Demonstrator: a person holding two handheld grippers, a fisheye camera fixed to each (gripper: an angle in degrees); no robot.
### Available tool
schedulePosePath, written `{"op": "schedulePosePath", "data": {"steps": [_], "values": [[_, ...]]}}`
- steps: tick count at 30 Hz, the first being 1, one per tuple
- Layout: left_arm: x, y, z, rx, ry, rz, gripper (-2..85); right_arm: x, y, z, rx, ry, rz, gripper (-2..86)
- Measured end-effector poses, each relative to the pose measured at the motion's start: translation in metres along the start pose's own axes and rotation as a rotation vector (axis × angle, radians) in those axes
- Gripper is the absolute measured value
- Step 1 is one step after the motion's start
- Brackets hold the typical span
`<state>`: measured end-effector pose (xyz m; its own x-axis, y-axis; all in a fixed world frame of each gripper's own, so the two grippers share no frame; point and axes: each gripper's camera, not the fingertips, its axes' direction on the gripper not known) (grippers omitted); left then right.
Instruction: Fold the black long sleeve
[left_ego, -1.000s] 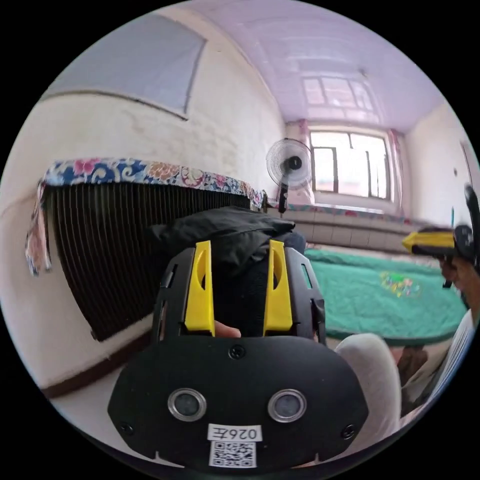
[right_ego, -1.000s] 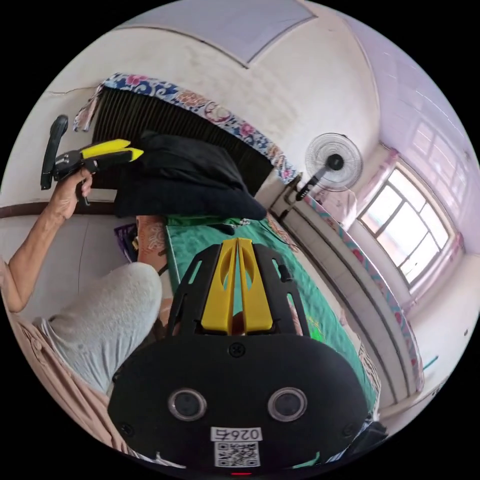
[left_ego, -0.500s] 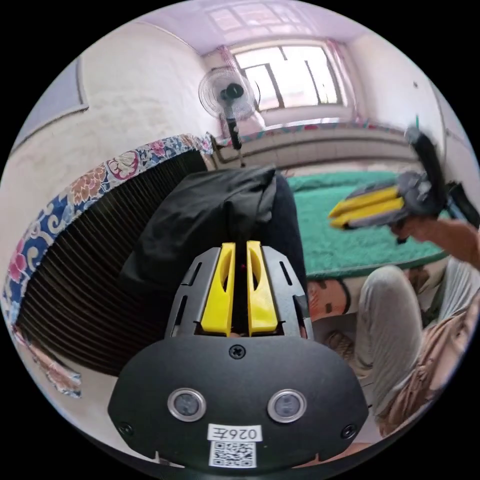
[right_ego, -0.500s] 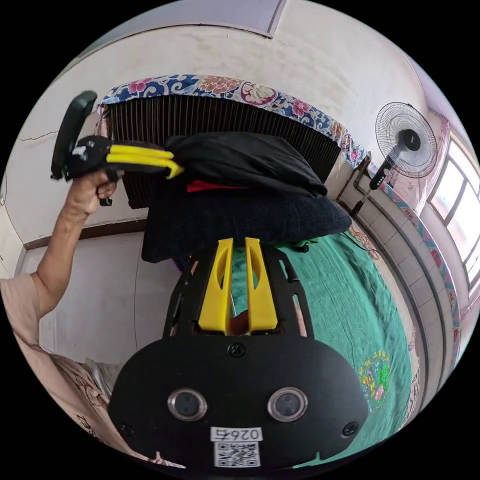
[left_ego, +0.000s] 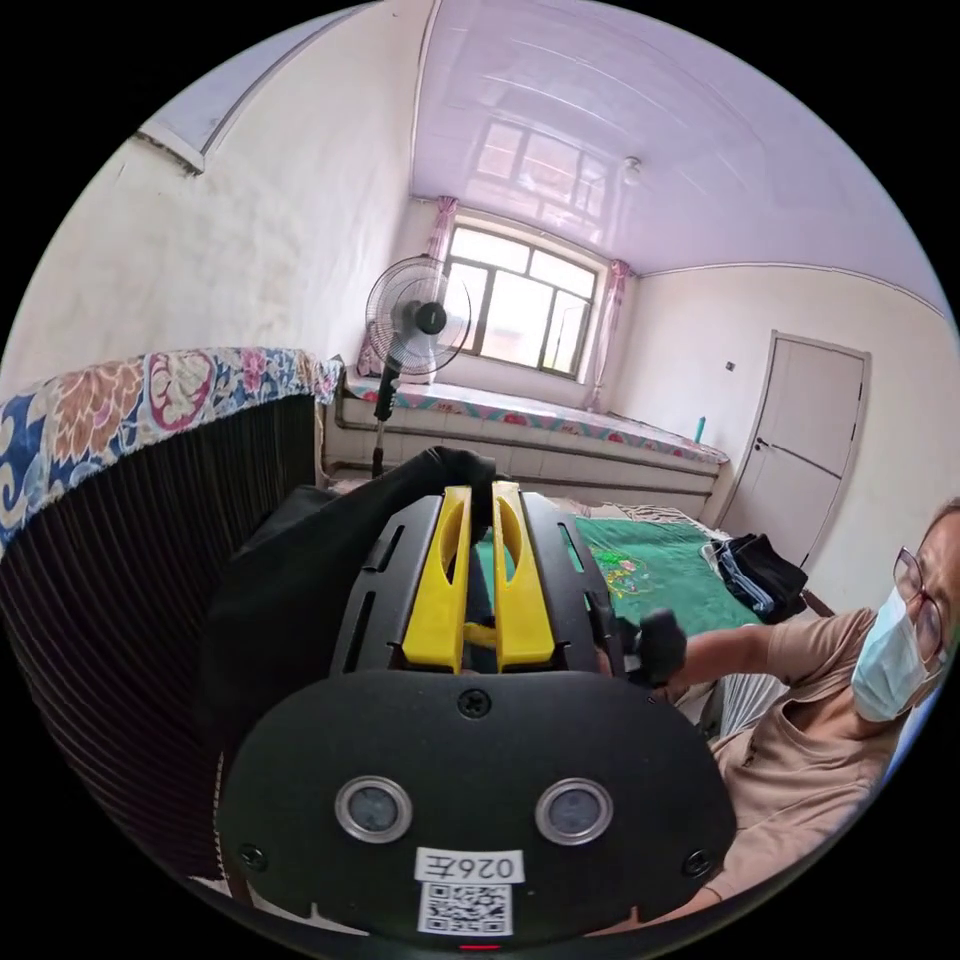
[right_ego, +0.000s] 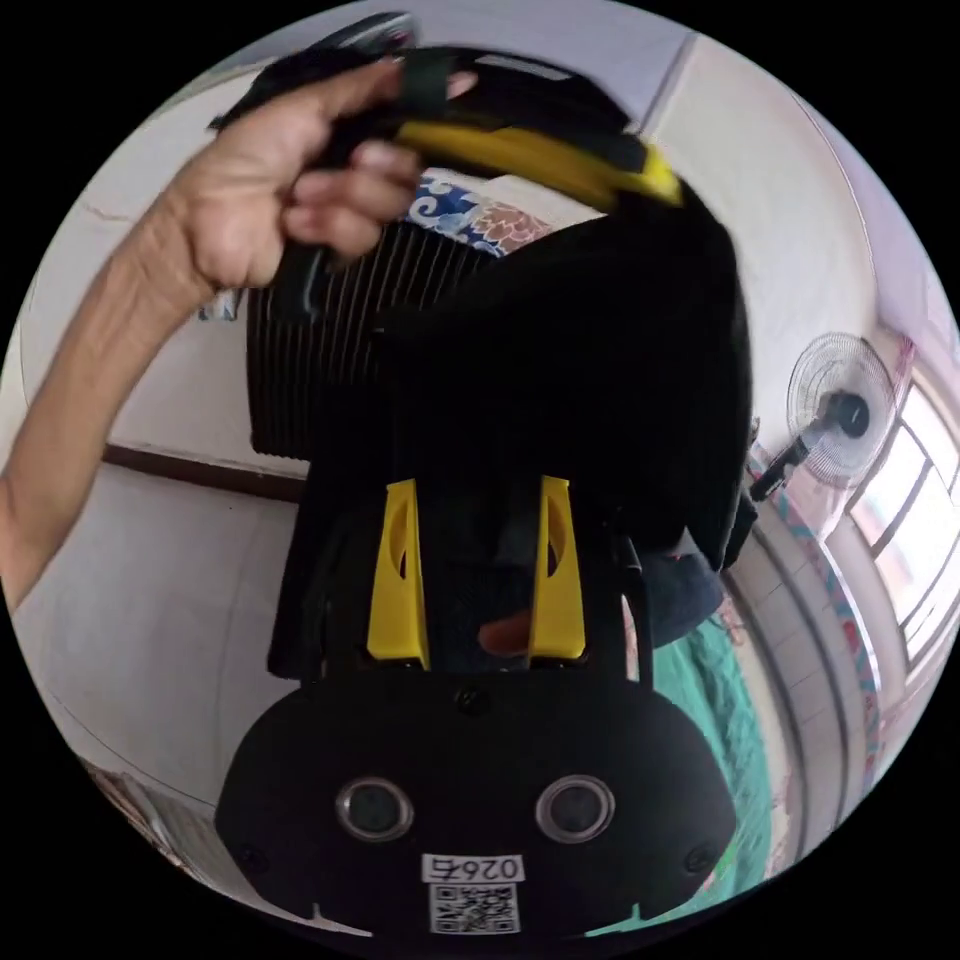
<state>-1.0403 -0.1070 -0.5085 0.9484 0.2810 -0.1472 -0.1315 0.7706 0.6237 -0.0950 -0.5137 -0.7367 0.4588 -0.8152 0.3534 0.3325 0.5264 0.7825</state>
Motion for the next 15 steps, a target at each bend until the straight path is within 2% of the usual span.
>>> {"op": "schedulePosePath", "data": {"steps": [2,5,9,15], "values": [[0.001,0.002,0.006,0.039,0.041,0.008,2.1,-0.009,-0.002,0.015,-0.062,0.071,-0.054,9.5],[0.005,0.005,0.012,0.117,0.121,0.017,1.9,0.004,-0.005,0.013,-0.129,-0.011,-0.014,3.3],[0.037,0.001,0.014,0.229,0.217,0.083,1.8,0.061,0.018,-0.042,-0.033,-0.087,0.178,-0.9],[0.139,-0.013,0.045,0.274,0.319,0.246,1.9,0.142,0.097,-0.168,0.125,0.074,0.379,-1.2]]}}
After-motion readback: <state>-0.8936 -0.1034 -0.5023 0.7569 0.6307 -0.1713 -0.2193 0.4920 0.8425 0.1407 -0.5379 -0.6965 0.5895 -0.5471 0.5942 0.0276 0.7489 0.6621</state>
